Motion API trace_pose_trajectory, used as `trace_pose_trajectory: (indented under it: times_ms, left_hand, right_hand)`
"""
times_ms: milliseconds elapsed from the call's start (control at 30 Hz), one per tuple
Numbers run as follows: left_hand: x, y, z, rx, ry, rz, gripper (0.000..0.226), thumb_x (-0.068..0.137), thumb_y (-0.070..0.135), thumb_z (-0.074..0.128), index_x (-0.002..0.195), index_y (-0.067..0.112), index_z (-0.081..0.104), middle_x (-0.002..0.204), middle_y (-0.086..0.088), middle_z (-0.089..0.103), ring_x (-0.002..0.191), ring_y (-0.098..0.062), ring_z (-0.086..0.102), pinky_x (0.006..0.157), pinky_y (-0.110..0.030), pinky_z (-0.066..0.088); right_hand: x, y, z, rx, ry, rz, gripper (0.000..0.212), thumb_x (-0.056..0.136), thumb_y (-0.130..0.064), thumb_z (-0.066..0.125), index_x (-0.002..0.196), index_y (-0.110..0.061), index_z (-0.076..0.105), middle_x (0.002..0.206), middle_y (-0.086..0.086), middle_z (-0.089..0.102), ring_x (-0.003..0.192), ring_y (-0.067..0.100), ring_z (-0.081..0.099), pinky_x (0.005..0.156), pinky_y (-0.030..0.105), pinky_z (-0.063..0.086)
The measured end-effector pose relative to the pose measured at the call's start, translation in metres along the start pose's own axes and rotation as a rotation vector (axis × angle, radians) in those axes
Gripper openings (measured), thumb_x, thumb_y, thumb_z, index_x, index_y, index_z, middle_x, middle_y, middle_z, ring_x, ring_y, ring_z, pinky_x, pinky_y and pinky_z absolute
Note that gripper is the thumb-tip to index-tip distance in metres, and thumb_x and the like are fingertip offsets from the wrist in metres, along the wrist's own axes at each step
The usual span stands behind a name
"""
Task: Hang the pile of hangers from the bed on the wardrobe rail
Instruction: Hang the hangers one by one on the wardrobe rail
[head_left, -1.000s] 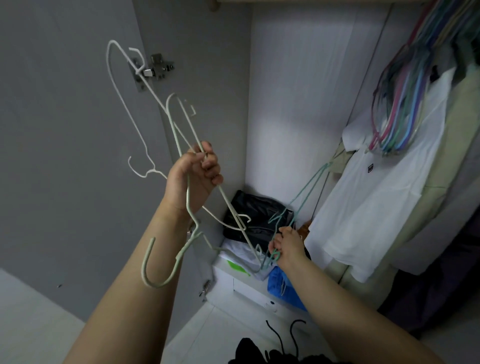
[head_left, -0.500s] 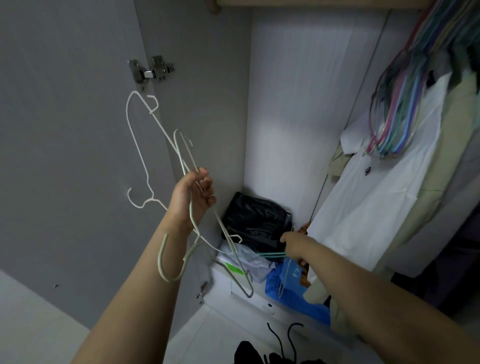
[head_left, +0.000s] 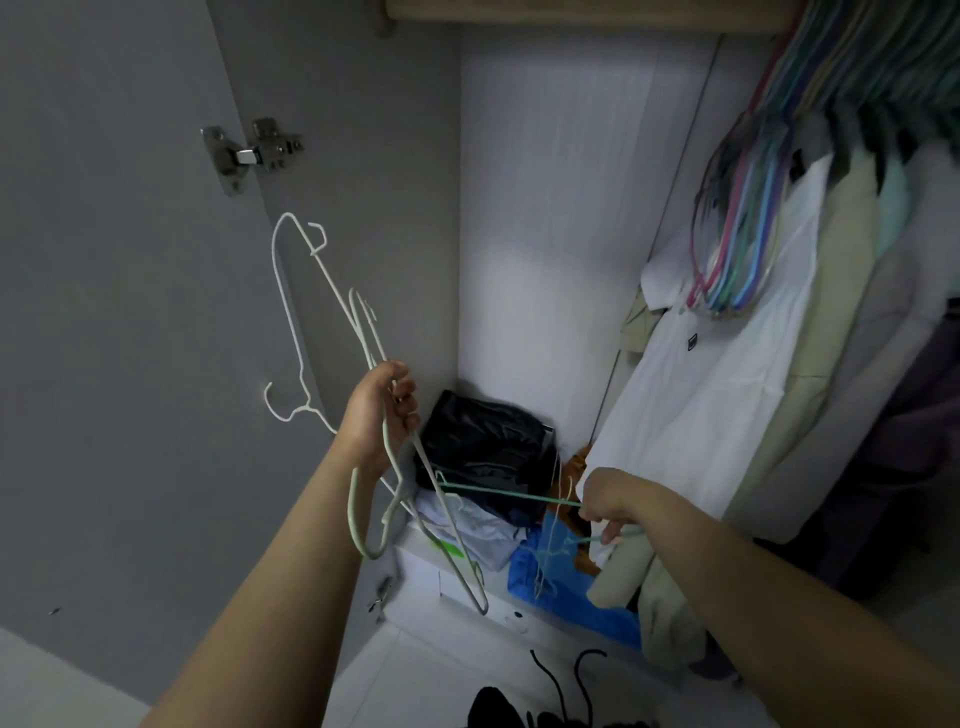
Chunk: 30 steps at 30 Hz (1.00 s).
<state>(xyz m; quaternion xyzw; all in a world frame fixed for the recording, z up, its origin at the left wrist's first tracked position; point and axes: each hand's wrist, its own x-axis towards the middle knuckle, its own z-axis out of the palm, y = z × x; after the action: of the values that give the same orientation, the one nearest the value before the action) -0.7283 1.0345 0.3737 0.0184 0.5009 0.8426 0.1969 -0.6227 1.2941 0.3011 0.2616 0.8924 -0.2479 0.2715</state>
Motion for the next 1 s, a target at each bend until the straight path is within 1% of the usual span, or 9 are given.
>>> trace_pose_trajectory:
  times_ms: [133, 267, 367, 500, 567, 700, 800, 900, 1000]
  left_hand:
    - [0.004, -0.007, 0.004, 0.015, 0.001, -0.030, 0.022, 0.091, 0.017, 0.039, 0.071, 0.026, 0.038, 0.054, 0.008, 0.032, 0.044, -0.008, 0.023, 0.046, -0.022, 0.021]
    - [0.006, -0.014, 0.008, 0.015, -0.009, -0.041, 0.021, 0.091, 0.016, 0.039, 0.072, 0.025, 0.038, 0.058, 0.007, 0.033, 0.043, -0.008, 0.026, 0.043, -0.021, 0.023]
    - [0.007, -0.011, 0.013, 0.008, -0.008, -0.041, 0.021, 0.091, 0.016, 0.039, 0.072, 0.025, 0.038, 0.057, 0.007, 0.035, 0.042, -0.008, 0.027, 0.043, -0.021, 0.023]
    - [0.009, 0.004, 0.022, 0.020, -0.023, -0.023, 0.018, 0.090, 0.017, 0.042, 0.075, 0.025, 0.041, 0.057, 0.007, 0.037, 0.043, -0.009, 0.029, 0.044, -0.022, 0.023]
    - [0.009, 0.014, 0.028, 0.030, -0.058, -0.013, 0.014, 0.089, 0.017, 0.044, 0.077, 0.025, 0.043, 0.060, 0.007, 0.038, 0.045, -0.009, 0.029, 0.045, -0.023, 0.023]
    - [0.008, 0.030, 0.036, 0.052, -0.140, 0.033, 0.011, 0.076, 0.025, 0.056, 0.085, 0.024, 0.050, 0.065, 0.007, 0.043, 0.048, -0.008, 0.035, 0.049, -0.023, 0.027]
    - [0.004, 0.030, 0.043, 0.069, -0.154, 0.037, 0.019, 0.067, 0.028, 0.058, 0.085, 0.023, 0.051, 0.065, 0.007, 0.045, 0.051, -0.009, 0.036, 0.052, -0.025, 0.026]
    - [0.001, 0.028, 0.049, 0.059, -0.159, 0.010, 0.016, 0.069, 0.027, 0.057, 0.083, 0.023, 0.051, 0.064, 0.007, 0.045, 0.051, -0.010, 0.036, 0.053, -0.026, 0.025]
    - [-0.001, 0.030, 0.053, 0.019, -0.146, 0.008, 0.013, 0.071, 0.025, 0.056, 0.082, 0.021, 0.051, 0.064, 0.005, 0.044, 0.050, -0.010, 0.036, 0.052, -0.027, 0.025]
  right_hand:
    - [0.007, 0.009, -0.010, 0.241, 0.300, -0.166, 0.010, 0.087, -0.018, 0.062, 0.089, -0.008, 0.067, 0.088, 0.008, 0.065, 0.082, 0.021, 0.060, 0.082, 0.035, 0.052]
    - [-0.017, -0.003, -0.035, 0.645, 0.709, -0.407, 0.011, 0.087, -0.019, 0.067, 0.095, -0.027, 0.067, 0.074, -0.003, 0.060, 0.072, 0.019, 0.063, 0.071, 0.025, 0.050]
    - [-0.037, -0.022, -0.054, 1.102, 0.783, -0.489, 0.011, 0.092, -0.011, 0.061, 0.101, -0.015, 0.065, 0.068, 0.006, 0.057, 0.048, 0.015, 0.058, 0.058, 0.028, 0.054]
    - [-0.056, -0.043, -0.079, 1.873, 0.457, -0.364, 0.003, 0.093, -0.007, 0.058, 0.090, -0.008, 0.060, 0.051, 0.001, 0.045, 0.031, 0.005, 0.033, 0.045, 0.017, 0.050]
    - [-0.062, -0.044, -0.089, 2.207, 0.209, -0.289, 0.009, 0.090, -0.008, 0.062, 0.082, -0.008, 0.059, 0.040, -0.004, 0.040, 0.028, 0.004, 0.035, 0.045, 0.017, 0.052]
    - [-0.080, -0.056, -0.107, 2.545, -0.154, -0.400, 0.028, 0.072, -0.008, 0.069, 0.100, -0.004, 0.069, 0.041, -0.005, 0.041, 0.029, 0.002, 0.040, 0.037, 0.014, 0.047]
    - [-0.100, -0.072, -0.133, 2.696, -0.240, -0.567, 0.046, 0.063, -0.002, 0.066, 0.108, -0.006, 0.068, 0.041, -0.005, 0.043, 0.027, 0.004, 0.041, 0.034, 0.015, 0.044]
    - [-0.108, -0.084, -0.173, 2.848, -0.204, -0.576, 0.049, 0.077, 0.003, 0.061, 0.123, -0.012, 0.062, 0.054, -0.010, 0.056, 0.022, 0.008, 0.040, 0.029, 0.019, 0.042]
    - [-0.110, -0.094, -0.198, 2.860, -0.153, -0.542, 0.028, 0.069, 0.010, 0.053, 0.083, -0.013, 0.063, 0.030, 0.001, 0.038, 0.019, 0.012, 0.039, 0.027, 0.021, 0.042]
